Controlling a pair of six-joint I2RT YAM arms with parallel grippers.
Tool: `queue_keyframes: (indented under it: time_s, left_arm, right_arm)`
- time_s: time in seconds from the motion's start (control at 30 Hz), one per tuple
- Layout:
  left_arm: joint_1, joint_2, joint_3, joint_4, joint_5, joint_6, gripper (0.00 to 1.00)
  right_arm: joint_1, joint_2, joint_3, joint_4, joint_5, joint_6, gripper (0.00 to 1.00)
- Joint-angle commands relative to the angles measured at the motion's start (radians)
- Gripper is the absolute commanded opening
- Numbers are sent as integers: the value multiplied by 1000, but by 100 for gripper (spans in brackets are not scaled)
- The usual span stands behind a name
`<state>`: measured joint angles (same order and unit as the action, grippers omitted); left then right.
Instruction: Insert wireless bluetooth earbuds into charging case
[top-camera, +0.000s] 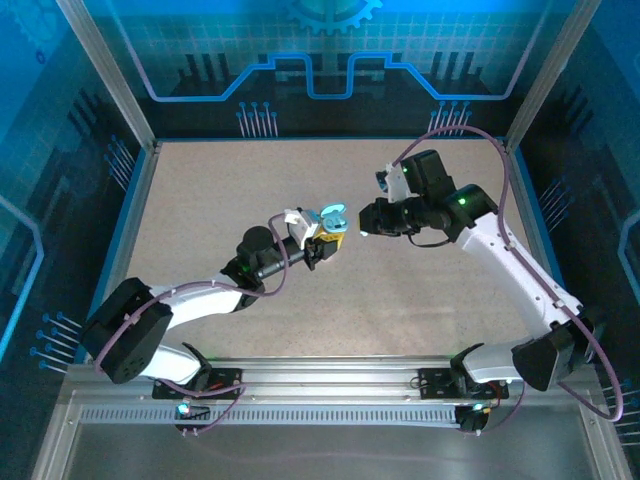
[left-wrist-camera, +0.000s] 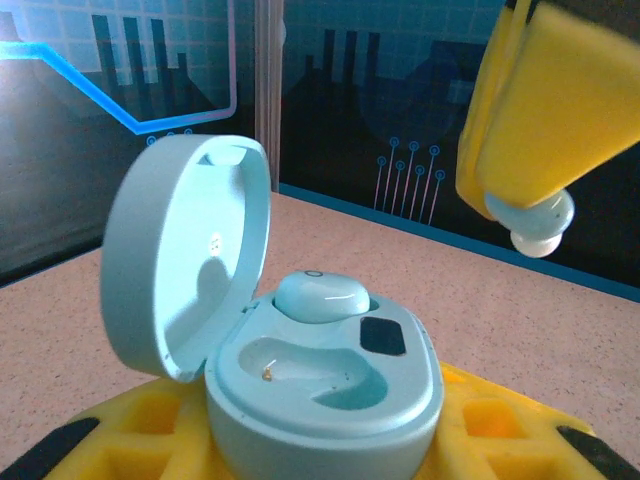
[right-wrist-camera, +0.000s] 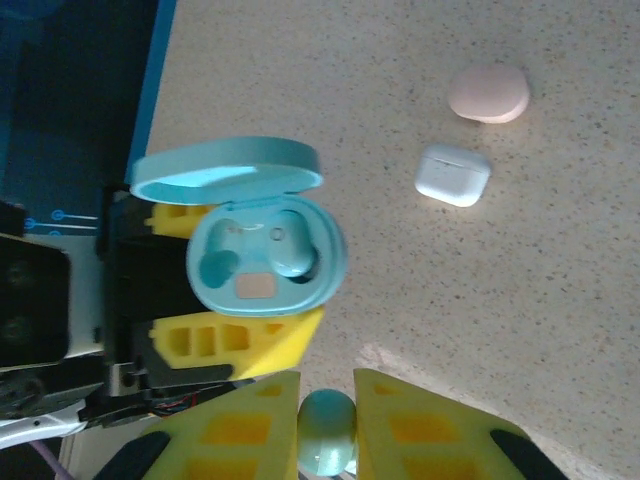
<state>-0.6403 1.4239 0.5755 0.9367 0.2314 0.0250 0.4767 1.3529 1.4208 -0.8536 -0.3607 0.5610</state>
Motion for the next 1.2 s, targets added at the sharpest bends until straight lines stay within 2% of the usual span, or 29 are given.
queue_keyframes:
  time_s: [0.0, 0.37, 1.17]
  left_arm:
    - [-10, 30, 41, 87, -7, -13, 36]
    - [-42, 85, 71, 138, -4, -17, 36]
    - [-75, 89, 85, 193, -18, -43, 37]
  right_arm:
    - [-2, -15, 41, 18, -49, 19, 18]
    - [45, 32, 64, 98, -104, 48, 19]
    - [74, 74, 37, 171, -17, 68, 19]
